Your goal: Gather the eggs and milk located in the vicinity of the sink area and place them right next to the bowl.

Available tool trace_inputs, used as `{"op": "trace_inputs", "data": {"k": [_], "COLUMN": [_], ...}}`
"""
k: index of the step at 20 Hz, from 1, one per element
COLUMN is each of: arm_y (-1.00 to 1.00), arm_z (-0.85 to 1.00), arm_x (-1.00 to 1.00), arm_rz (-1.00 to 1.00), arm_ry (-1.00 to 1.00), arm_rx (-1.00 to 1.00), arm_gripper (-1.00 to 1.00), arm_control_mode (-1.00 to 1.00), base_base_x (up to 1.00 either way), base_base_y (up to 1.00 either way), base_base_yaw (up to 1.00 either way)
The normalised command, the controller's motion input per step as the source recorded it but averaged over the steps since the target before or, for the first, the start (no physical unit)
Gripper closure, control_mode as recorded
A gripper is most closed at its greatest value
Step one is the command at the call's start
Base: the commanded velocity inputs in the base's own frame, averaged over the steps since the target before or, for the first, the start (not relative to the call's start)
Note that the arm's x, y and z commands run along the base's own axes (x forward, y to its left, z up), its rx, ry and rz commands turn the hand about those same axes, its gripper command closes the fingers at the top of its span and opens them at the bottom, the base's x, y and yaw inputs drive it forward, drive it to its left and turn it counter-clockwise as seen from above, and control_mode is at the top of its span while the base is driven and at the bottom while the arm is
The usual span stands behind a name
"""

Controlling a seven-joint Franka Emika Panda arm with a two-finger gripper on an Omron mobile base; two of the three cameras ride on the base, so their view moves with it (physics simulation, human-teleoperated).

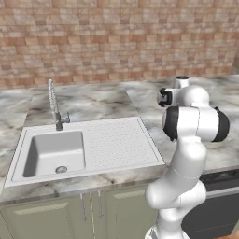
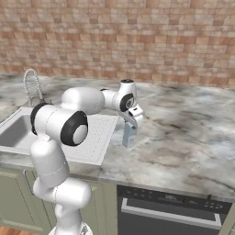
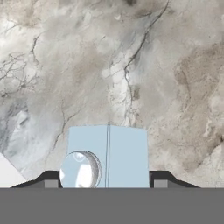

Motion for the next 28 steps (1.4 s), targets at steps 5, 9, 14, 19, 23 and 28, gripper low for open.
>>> {"op": "trace_inputs", "data": {"k": [5, 9, 14, 19, 23, 28], "arm_y": [-0.03, 0.0, 0.02, 0.14, 0.3, 0.49], "arm_z": [0.02, 0.28, 0.53, 0.7, 0.91, 0.99], "arm_x": [-0.54, -0.62, -0.53, -0.4, -0.33, -0.18], "arm_rz": [0.0, 0.0, 0.0, 0.0, 0.02, 0.11], "arm_ry": [-0.19, -0.34, -0.34, -0.23, -0.05, 0.13], "arm_rx": [0.01, 0.01, 0.0, 0.0, 0.0, -0.05], "arm_gripper": [1.0, 1.0, 1.0, 1.0, 1.0, 1.0], "arm_control_mode": [-1.0, -1.0, -1.0, -1.0, -1.0, -1.0], "base_base_x": [0.0, 0.0, 0.0, 0.0, 0.0, 0.0], "base_base_y": [0.0, 0.0, 0.0, 0.0, 0.0, 0.0], "base_base_yaw": [0.0, 0.0, 0.0, 0.0, 0.0, 0.0]}}
